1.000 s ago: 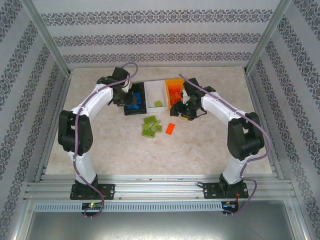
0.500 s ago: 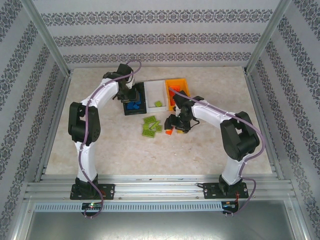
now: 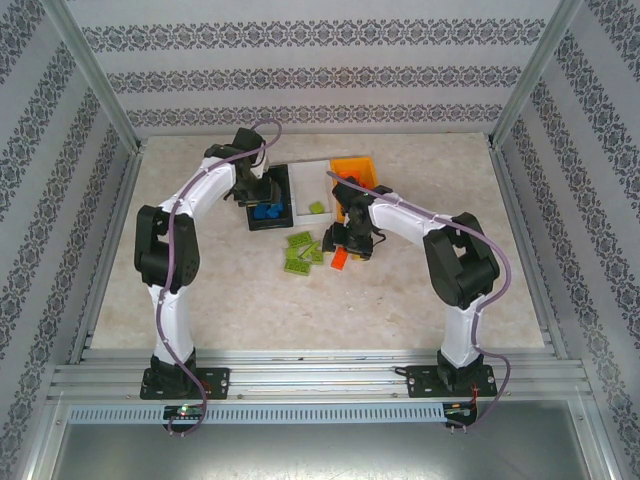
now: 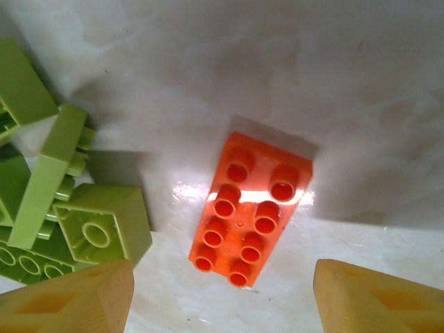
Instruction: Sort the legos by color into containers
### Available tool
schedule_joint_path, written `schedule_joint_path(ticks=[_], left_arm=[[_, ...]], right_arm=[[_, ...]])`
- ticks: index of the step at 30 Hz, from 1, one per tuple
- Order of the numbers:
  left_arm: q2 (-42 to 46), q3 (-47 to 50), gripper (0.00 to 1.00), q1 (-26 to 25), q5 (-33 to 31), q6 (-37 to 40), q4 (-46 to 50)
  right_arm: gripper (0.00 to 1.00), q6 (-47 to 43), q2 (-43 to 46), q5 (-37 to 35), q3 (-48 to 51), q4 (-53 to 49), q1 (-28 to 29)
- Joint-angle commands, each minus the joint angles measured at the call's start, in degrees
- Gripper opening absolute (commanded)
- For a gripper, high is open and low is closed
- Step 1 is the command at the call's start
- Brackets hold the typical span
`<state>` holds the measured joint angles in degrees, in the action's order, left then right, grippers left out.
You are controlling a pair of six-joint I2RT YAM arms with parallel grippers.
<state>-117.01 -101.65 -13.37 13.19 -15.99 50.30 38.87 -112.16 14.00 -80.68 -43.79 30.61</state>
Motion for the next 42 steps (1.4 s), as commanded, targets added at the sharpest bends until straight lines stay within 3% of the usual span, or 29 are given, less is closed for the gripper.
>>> schedule_joint_path(ticks=[1,16,22,25,34,42], left_arm=[[5.59,2.53,0.54,0.75,-0.89,0.73,1.41],[18.90,16.44,0.56,1.94,-1.23,1.07,-0.52],[21.50,19.42,0.56,1.99,-1.08,0.96,-1.04],[21.72,19.92,0.57,2.02,-0.89,0.79,-1.31],[21.03,19.56,0.57,2.01,0.97,-0.93,-2.93],[19.74,18.91,0.57,1.92,2.84,-1.41,-3.81]], right_arm=[[0.70,0.94,-2.37,-3.49,-2.57,-3.67,0.63],[0.69,-1.07,-11.06,-10.98,-11.27,-10.75,3.83],[0.56,-1.26,-11.77,-11.98,-9.73,-11.40,4.01],[0.47,-0.92,-10.36,-11.73,-6.91,-10.27,3.77],[0.32,-0.66,-1.25,-12.01,1.72,-7.15,0.49],[0.32,-1.37,9.61,-12.37,4.67,-8.28,-4.77]])
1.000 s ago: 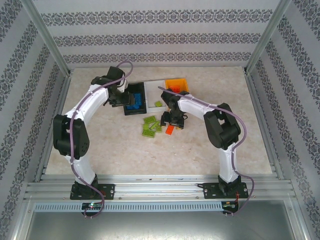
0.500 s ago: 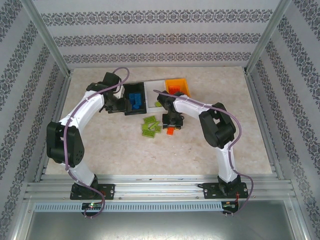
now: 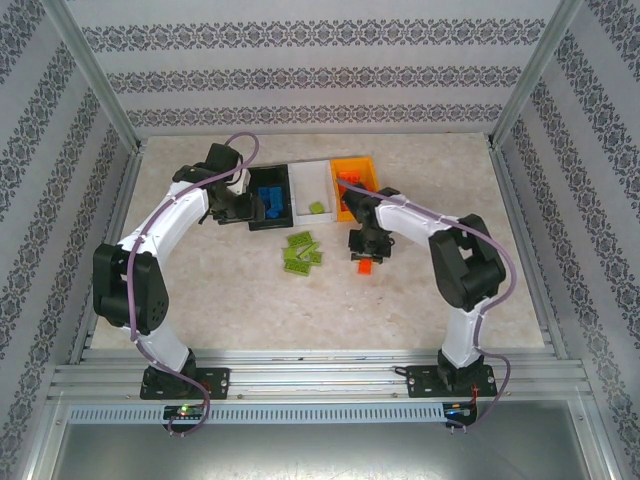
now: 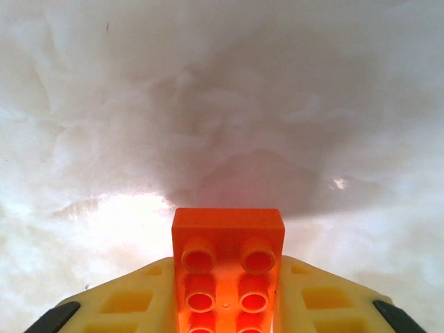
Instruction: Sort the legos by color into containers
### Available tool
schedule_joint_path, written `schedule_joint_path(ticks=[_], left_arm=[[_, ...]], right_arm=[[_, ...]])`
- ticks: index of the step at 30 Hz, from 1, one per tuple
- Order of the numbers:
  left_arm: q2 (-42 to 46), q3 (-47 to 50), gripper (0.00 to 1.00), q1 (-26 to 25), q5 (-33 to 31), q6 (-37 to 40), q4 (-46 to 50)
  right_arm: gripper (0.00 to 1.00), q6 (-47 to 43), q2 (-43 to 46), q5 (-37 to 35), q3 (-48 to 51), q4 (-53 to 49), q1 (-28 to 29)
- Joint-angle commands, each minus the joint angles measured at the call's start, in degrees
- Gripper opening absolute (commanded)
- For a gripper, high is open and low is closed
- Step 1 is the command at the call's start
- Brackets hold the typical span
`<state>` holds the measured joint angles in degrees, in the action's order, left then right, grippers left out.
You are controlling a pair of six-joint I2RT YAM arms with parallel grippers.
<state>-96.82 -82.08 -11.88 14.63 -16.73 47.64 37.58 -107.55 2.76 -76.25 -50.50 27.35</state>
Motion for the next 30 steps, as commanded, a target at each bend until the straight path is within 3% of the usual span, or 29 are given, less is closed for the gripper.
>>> schedule_joint_path(ticks=[1,10,24,30], left_arm=[[-0.69,-0.74,0.57,0.28,1.63,-0.68,-1.30],[-1.88,0.47,0.59,-1.58,3.61,-2.12,-3.84],[0.52,11.38,0.60,-10.53,3.90,-8.67,-9.41],[0.50,13.96,0.61,-14.83,3.99,-10.78,-10.75]], right_arm=[[0.32,-0.28,6.38,-1.05,-0.01,-1.89,-2.55],[0.32,-5.56,9.35,-0.72,-11.50,-4.20,-10.68],[0.32,-8.23,-16.96,4.66,-47.55,-12.47,-13.57],[0.33,-7.99,-24.64,6.71,-55.66,-14.89,-13.21]])
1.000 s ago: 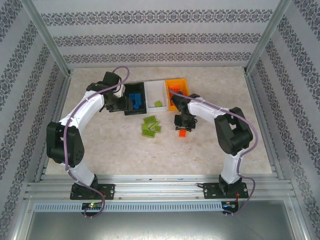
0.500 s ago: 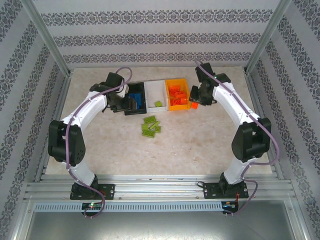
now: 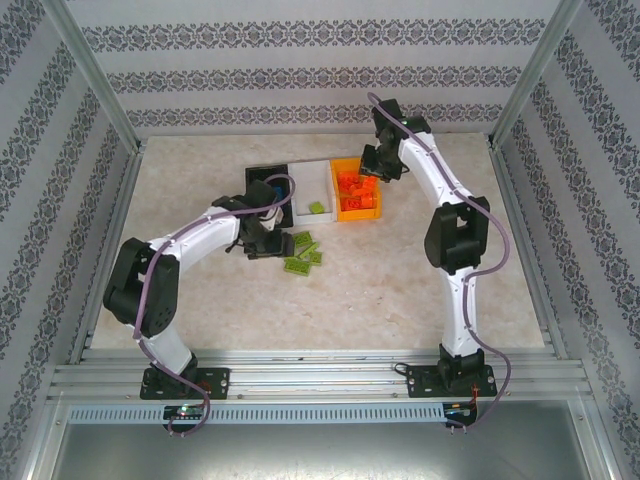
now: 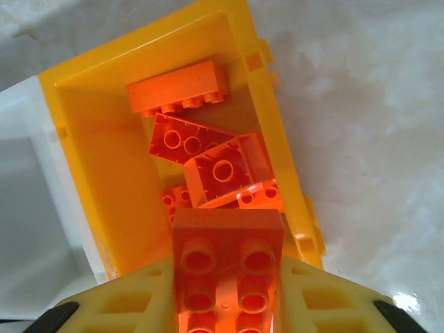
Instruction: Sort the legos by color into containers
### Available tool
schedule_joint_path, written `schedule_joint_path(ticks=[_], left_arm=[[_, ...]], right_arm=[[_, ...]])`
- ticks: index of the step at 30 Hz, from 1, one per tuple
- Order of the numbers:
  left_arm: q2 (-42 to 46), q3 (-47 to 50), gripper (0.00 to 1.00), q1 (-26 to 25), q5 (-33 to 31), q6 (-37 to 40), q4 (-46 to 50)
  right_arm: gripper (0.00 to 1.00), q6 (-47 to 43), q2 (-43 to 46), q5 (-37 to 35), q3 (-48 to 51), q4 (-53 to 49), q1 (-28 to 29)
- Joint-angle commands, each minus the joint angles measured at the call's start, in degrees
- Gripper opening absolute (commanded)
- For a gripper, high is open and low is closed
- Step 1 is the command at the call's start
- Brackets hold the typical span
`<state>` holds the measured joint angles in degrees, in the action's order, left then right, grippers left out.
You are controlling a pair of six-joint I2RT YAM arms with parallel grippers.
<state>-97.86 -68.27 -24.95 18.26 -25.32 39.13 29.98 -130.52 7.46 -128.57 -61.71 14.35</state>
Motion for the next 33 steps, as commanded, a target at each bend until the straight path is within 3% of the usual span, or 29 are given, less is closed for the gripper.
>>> schedule_joint_path(ticks=[1,10,14,18,28,33], left_arm=[[1.32,0.11,0.62,-2.32,0.26,-2.21,-2.23],[-1.66,-0.76,0.78,-4.56,0.35,-0.84,-1.53],[-3.54,-2.04,1.00,-5.84,-0.19,0.68,-0.50],[-4.83,-2.81,1.00,-6.85,-0.42,1.72,-0.05],[-7.35,-4.62,1.00,-8.35,-2.44,2.85,1.63],[-8.93,-5.72,1.00,-8.76,-2.61,3.36,1.97]], right_arm=[[0.33,-0.31,-2.11,2.19,-3.44,-3.61,-0.23],[0.34,-0.14,-1.15,3.17,2.38,-0.75,0.16],[0.34,-0.36,-0.88,3.42,3.22,-0.60,0.07],[0.36,-0.65,-0.97,3.54,3.17,-0.47,0.07],[0.51,-0.96,-1.06,3.96,2.55,-0.68,0.00],[0.53,-1.18,-0.05,3.87,3.56,-0.60,-0.07]])
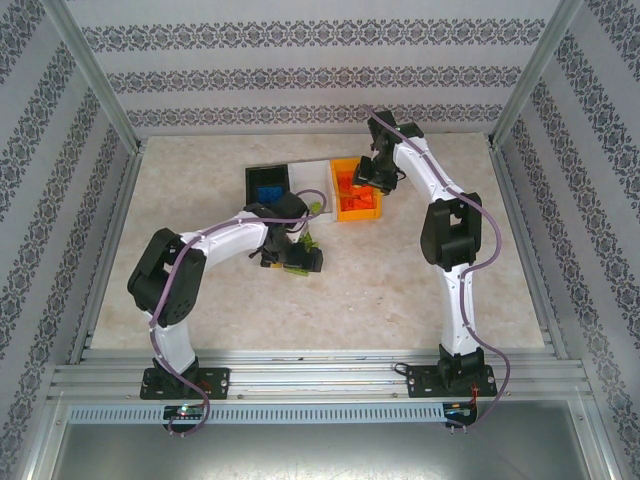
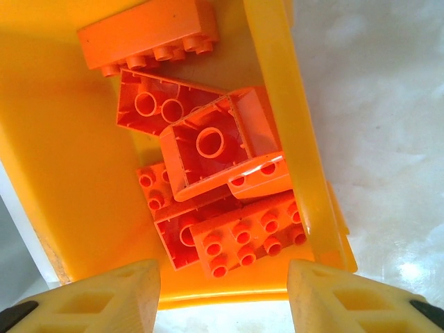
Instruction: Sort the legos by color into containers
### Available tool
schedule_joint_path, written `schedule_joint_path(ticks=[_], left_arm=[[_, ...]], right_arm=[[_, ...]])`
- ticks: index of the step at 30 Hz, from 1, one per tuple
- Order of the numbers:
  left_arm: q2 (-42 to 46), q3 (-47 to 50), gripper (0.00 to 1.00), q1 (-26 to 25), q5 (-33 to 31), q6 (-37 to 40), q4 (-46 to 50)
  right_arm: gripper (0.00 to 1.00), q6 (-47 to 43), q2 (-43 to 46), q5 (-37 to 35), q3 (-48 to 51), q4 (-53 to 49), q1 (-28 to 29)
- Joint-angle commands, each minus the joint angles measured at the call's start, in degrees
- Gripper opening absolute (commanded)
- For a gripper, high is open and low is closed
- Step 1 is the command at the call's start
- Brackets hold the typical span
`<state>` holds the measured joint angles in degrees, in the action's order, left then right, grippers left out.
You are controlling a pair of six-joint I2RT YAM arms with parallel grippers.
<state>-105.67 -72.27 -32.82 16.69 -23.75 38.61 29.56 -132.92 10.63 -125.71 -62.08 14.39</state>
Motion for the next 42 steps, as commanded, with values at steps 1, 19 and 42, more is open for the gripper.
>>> schedule_joint_path(ticks=[1,19,42], left_arm=[[-1.34,-1.94,1.00,-0.93,-1.34,2.02,2.65],[-7.55,-4.01,0.73,-1.55,-3.85,3.91,3.22],[1.96,-16.12,0.64,2.19,-2.67,4.52,12.37]], right_arm=[[0.53,-0.74,2.62,0.67,1.04,-0.14,-0.08],[0.53,2.24,13.30,1.86,15.85,6.39,-0.68],[0.63,-2.75,36.09,-15.69,33.67,16.96,4.28]])
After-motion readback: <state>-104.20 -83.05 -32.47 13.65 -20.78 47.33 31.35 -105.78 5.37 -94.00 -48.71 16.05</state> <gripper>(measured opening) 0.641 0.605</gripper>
